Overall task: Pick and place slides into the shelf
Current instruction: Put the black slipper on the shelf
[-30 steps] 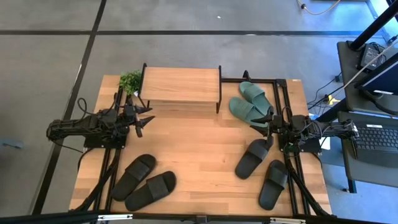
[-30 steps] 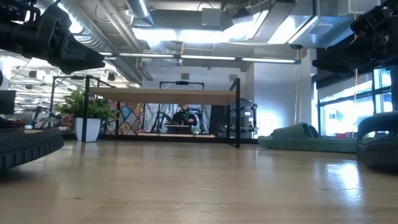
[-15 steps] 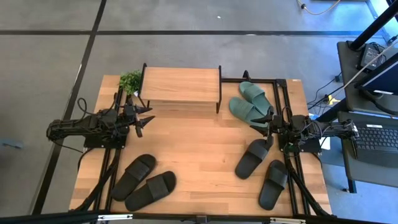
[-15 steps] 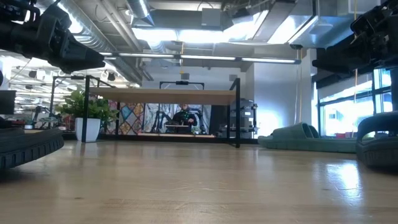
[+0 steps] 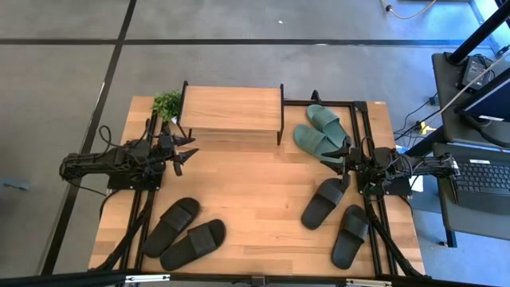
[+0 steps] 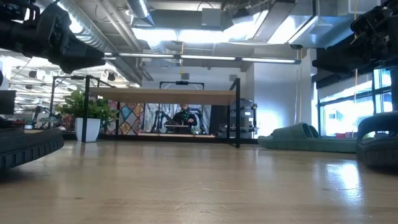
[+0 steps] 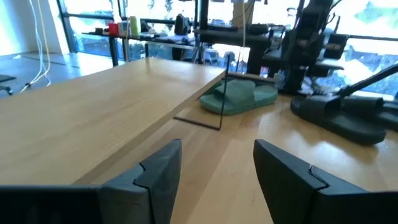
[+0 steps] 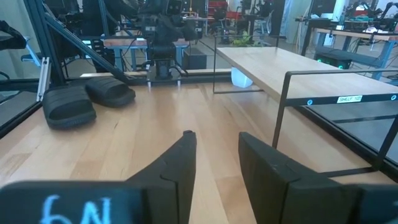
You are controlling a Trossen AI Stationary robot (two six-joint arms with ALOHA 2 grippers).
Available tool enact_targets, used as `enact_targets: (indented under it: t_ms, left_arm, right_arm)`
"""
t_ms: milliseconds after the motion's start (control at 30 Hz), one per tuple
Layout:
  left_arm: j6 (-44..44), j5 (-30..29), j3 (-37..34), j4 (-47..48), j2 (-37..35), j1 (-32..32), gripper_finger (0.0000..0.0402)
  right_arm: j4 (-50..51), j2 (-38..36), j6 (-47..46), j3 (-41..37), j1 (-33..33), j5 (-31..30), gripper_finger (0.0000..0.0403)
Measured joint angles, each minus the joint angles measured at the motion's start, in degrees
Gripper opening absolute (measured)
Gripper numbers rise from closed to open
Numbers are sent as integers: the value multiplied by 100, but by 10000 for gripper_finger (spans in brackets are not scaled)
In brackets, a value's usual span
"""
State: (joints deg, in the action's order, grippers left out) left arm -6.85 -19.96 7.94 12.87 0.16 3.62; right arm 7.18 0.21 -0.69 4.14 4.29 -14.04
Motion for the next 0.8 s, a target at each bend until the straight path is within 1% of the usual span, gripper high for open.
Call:
enact_targets:
  t_ms: [67,233,367,533,667,800]
  left_arm:
    - [-154,135,0,-178,0,2,193]
    - [-201,489,0,-819,-1,0,193]
    - [-172,1075,0,-1351,0,-2,193]
    - [266,1712,31,-1744,65,-9,192]
    - [483,1942,265,-1745,387,-152,187]
    - [1129,2020,723,-1738,1101,-489,182]
  right_arm:
    - [0,0,102,0,0,0,122]
    - [0,0,119,0,0,7,122]
    - [10,0,111,0,0,7,122]
    - [13,0,115,0,0,7,122]
    - [4,0,118,0,0,7,122]
    - [-1,0,120,0,0,4,122]
